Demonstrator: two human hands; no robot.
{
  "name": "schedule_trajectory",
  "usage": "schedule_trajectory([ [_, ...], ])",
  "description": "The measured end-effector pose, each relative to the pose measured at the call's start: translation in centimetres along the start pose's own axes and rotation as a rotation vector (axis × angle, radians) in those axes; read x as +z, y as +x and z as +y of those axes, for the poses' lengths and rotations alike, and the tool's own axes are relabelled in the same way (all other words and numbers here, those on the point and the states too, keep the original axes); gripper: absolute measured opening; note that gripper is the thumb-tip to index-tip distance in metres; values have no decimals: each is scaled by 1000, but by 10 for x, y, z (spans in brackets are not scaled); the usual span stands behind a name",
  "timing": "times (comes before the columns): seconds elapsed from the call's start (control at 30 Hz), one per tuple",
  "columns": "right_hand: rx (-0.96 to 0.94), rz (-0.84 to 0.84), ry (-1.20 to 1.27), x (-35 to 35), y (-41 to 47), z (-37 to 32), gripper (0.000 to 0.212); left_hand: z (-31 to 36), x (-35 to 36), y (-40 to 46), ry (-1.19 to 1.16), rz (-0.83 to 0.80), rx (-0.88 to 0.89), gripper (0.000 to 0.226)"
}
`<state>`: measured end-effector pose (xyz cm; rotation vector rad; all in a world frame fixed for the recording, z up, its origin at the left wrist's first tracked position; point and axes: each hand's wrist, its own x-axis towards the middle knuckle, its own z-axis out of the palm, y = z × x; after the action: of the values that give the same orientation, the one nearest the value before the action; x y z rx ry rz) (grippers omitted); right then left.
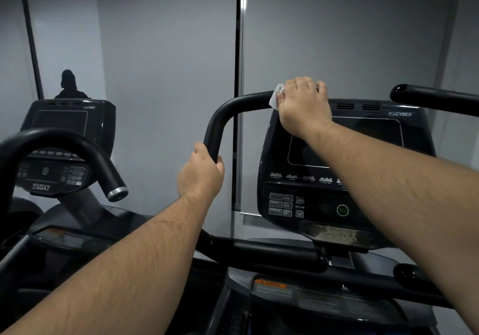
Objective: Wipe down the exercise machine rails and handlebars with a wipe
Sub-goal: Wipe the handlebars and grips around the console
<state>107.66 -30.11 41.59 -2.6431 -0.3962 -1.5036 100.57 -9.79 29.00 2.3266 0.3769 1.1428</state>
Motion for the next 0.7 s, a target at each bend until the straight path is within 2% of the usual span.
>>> schedule_trajectory([
  [0.17,-8,-56,8,4,5,-21,52,-1,2,0,5,9,9,28],
  [0.37,-129,-113,58,3,5,-68,41,-1,3,1,-2,3,3,27],
  [0.53,-265,-197,20,-5,-2,-108,48,0,2,1,19,2,4,27],
  [0.7,-285,-141,-2,-2,-8,-86,62,0,0,1,-1,-13,-2,27],
])
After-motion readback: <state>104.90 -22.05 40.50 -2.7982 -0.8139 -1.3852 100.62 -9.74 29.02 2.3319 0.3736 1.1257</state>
